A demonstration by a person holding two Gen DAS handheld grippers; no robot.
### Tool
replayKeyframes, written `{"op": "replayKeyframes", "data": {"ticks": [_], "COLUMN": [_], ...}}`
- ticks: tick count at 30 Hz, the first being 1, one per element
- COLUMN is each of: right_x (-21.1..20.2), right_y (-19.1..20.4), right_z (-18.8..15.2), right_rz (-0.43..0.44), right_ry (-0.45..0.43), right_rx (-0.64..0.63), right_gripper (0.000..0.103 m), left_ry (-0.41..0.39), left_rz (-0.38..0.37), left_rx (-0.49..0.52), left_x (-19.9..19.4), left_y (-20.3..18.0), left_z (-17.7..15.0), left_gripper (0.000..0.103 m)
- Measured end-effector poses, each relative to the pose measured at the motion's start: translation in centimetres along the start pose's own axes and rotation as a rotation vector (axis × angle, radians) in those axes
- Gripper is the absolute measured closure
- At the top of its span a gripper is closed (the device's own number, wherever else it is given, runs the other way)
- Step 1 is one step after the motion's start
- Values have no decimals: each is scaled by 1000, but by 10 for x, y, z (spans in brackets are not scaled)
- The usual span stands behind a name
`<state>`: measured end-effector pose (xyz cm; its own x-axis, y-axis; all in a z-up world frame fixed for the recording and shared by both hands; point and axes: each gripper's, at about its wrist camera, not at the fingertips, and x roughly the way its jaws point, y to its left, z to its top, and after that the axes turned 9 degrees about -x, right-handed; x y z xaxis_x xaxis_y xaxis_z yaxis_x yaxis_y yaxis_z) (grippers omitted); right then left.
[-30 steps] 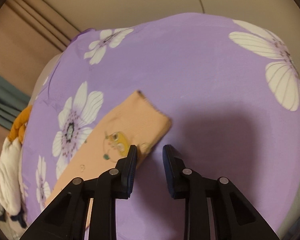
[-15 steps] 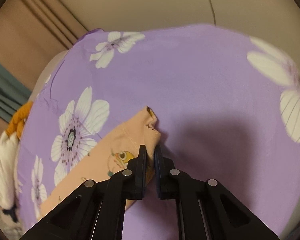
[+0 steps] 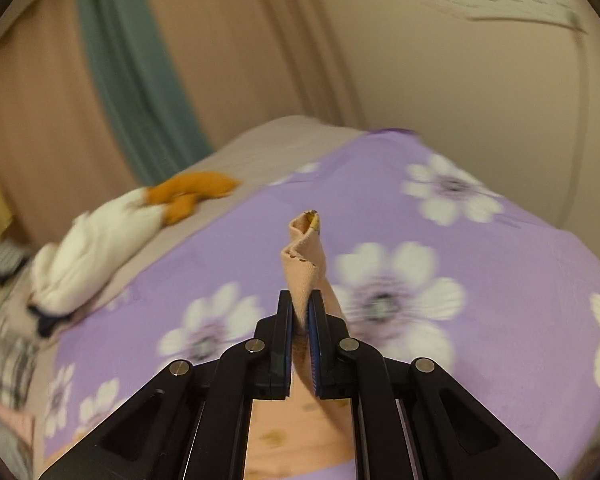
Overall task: Fold small clothes
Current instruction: 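Fold the held sleeve across the shirt body and open the right gripper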
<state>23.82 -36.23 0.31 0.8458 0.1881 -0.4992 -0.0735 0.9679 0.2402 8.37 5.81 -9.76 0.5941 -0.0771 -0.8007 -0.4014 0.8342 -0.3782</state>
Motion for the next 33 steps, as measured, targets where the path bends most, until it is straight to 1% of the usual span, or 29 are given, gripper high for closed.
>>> {"op": "replayKeyframes", "data": {"ticks": [3, 5, 9, 13, 18, 23, 26, 30, 33], "right_x": [7, 11, 19, 39, 57, 77, 86, 98, 101], "right_y": [34, 52, 91, 121, 154, 173, 181, 188, 190], "right_z": [-3, -8, -28, -54, -87, -125, -144, -164, -170], "right_rz": [80, 110, 186, 261, 296, 355, 365, 357, 358], "right_ry": [16, 40, 86, 169, 272, 396, 457, 530, 549], "right_rx": [-66, -97, -180, -230, -280, -288, -288, -294, -306], "right_gripper": [94, 94, 94, 94, 94, 94, 94, 94, 94], "left_ry": [-22, -35, -38, -43, -42, -26, -26, -28, -27], "left_rz": [5, 8, -1, 3, 16, 10, 8, 3, -1], "left_rx": [5, 3, -21, -29, -29, -40, -34, -30, -29], "left_x": [-7, -10, -12, -15, -14, -11, -11, -12, -12], "left_y": [4, 7, 14, 19, 23, 26, 24, 23, 21], "left_z": [1, 0, 1, 0, -3, -7, -6, -5, -4], "left_gripper": [21, 21, 21, 21, 21, 21, 21, 21, 21]}}
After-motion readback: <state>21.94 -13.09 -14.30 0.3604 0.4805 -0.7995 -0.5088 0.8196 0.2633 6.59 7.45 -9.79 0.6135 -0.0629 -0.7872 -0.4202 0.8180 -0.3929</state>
